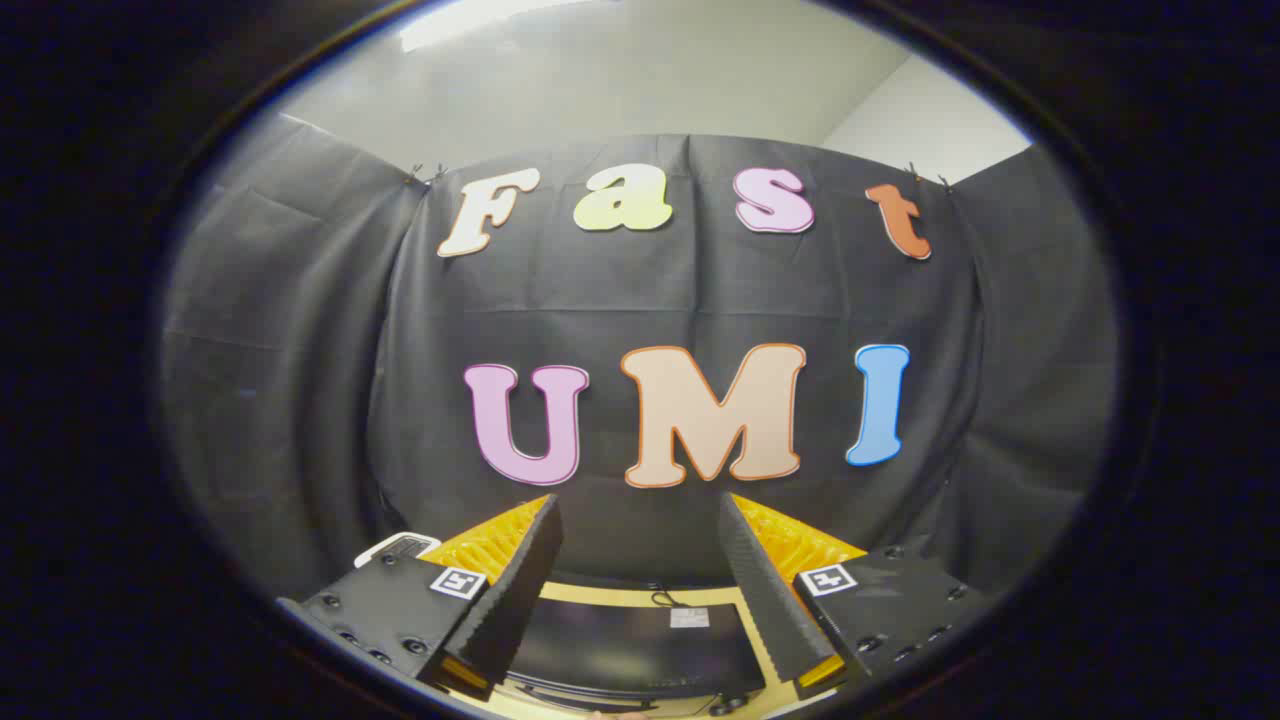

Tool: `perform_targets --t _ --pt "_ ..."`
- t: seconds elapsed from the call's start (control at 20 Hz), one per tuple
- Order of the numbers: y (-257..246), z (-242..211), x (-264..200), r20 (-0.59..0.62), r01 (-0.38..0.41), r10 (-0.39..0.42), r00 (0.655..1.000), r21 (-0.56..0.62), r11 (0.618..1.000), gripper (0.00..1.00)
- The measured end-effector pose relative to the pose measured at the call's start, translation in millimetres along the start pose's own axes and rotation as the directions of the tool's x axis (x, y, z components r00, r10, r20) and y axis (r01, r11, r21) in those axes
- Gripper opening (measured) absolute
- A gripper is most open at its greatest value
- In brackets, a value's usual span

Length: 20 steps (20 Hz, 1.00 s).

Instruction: Open the toaster oven, put the food inside, and close the toaster oven door.

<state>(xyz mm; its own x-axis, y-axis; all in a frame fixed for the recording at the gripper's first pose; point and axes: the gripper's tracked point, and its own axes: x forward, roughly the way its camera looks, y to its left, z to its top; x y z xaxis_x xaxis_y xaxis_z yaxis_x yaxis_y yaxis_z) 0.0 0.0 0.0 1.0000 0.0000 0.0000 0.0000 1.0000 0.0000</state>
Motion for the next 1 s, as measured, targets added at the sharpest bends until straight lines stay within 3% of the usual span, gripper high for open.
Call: perform_targets --t 0.55,1.0 --pt "13.9 -36.9 6.6 -0.029 0.018 -0.018 0.999 0.016 1.000 0.98" --pt "19.8 -127.4 9.5 -0.204 0.020 -0.014 0.979 0.028 0.999 0.98"
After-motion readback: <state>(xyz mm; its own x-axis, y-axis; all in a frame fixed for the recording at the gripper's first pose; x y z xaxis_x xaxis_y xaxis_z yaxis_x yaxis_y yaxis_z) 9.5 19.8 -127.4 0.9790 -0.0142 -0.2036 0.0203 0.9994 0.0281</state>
